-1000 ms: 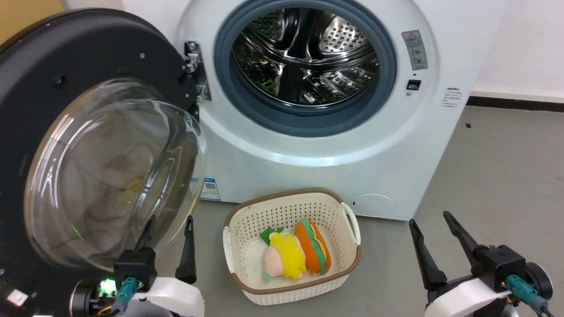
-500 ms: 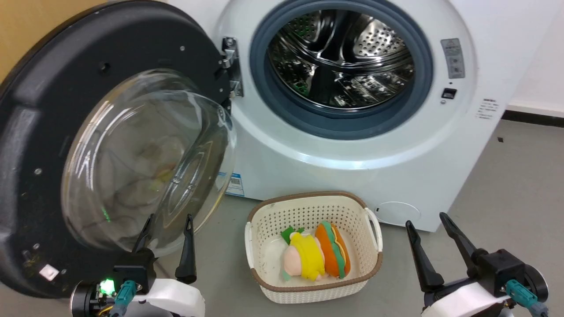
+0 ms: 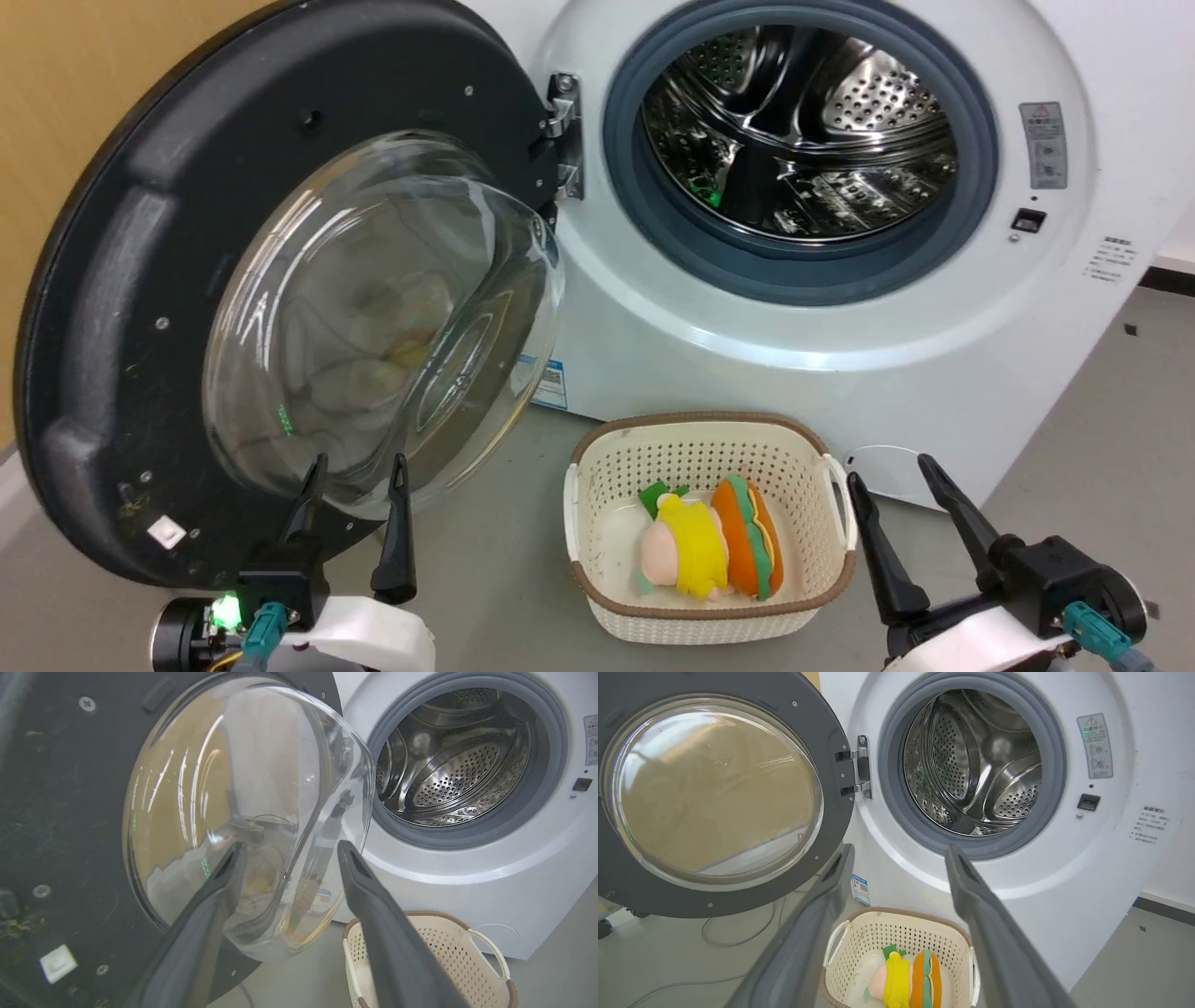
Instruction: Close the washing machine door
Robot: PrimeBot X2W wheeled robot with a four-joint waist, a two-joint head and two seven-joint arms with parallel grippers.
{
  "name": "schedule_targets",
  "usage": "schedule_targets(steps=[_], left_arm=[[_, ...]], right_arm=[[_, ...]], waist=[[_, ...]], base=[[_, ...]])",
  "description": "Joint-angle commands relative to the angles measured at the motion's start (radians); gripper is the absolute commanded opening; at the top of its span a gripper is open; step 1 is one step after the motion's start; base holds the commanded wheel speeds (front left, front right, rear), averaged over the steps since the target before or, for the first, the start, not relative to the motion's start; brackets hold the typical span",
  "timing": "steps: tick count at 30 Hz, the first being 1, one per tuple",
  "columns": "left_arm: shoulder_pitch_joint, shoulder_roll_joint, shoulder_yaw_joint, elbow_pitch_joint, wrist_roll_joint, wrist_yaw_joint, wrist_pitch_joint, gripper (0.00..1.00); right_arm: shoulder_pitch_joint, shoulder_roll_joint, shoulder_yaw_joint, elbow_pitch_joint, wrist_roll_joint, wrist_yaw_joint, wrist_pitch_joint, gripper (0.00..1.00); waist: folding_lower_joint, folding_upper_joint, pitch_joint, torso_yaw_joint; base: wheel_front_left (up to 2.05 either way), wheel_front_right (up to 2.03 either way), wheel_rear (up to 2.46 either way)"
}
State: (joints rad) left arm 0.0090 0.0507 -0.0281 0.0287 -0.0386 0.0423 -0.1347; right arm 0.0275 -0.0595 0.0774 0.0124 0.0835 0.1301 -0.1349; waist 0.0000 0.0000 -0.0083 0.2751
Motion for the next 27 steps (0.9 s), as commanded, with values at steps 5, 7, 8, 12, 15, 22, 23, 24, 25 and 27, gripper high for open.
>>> schedule_targets(steps=[5, 7, 8, 12, 15, 22, 23, 24, 25, 27], left_arm=[[0.018, 0.000, 0.003, -0.004, -0.009, 0.013, -0.018, 1.00], [0.019, 0.000, 0.002, -0.007, -0.012, 0.017, -0.022, 1.00], [0.020, 0.000, 0.002, -0.009, -0.012, 0.018, -0.024, 1.00], [0.025, 0.000, 0.002, -0.015, -0.015, 0.026, -0.033, 1.00], [0.029, 0.000, 0.002, -0.019, -0.017, 0.030, -0.039, 1.00], [0.035, 0.000, 0.004, -0.027, -0.023, 0.041, -0.054, 1.00], [0.036, 0.000, 0.004, -0.028, -0.024, 0.042, -0.056, 1.00], [0.037, 0.000, 0.004, -0.029, -0.025, 0.044, -0.058, 1.00], [0.038, 0.000, 0.004, -0.030, -0.026, 0.045, -0.060, 1.00], [0.039, 0.000, 0.002, -0.032, -0.029, 0.048, -0.064, 1.00]], right_arm=[[0.000, -0.011, 0.018, 0.009, 0.017, 0.000, -0.018, 1.00], [-0.003, -0.013, 0.022, 0.012, 0.020, 0.000, -0.022, 1.00], [-0.005, -0.014, 0.025, 0.013, 0.022, 0.000, -0.024, 1.00], [-0.013, -0.018, 0.036, 0.019, 0.029, 0.000, -0.033, 1.00], [-0.019, -0.020, 0.045, 0.023, 0.035, 0.000, -0.039, 1.00], [-0.027, -0.025, 0.064, 0.031, 0.047, 0.000, -0.054, 1.00], [-0.029, -0.025, 0.067, 0.032, 0.049, 0.000, -0.056, 1.00], [-0.030, -0.026, 0.069, 0.033, 0.050, 0.000, -0.058, 1.00], [-0.031, -0.027, 0.071, 0.034, 0.052, 0.000, -0.060, 1.00], [-0.033, -0.029, 0.076, 0.036, 0.055, 0.000, -0.064, 1.00]], waist=[[0.0000, 0.0000, 0.004, 0.026], [0.0000, 0.0000, 0.005, 0.035], [0.0000, 0.0000, 0.006, 0.040], [0.0000, 0.0000, 0.008, 0.057], [0.0000, 0.0000, 0.010, 0.071], [0.0000, 0.0000, 0.015, 0.103], [0.0000, 0.0000, 0.016, 0.107], [0.0000, 0.0000, 0.016, 0.112], [0.0000, 0.0000, 0.017, 0.116], [0.0000, 0.0000, 0.018, 0.126]], base=[[0.00, 0.00, 0.00], [0.00, 0.00, 0.00], [0.00, 0.00, 0.00], [0.00, 0.00, 0.00], [0.00, 0.00, 0.00], [0.00, 0.00, 0.00], [0.00, 0.00, 0.00], [0.00, 0.00, 0.00], [0.00, 0.00, 0.00], [0.00, 0.00, 0.00]])
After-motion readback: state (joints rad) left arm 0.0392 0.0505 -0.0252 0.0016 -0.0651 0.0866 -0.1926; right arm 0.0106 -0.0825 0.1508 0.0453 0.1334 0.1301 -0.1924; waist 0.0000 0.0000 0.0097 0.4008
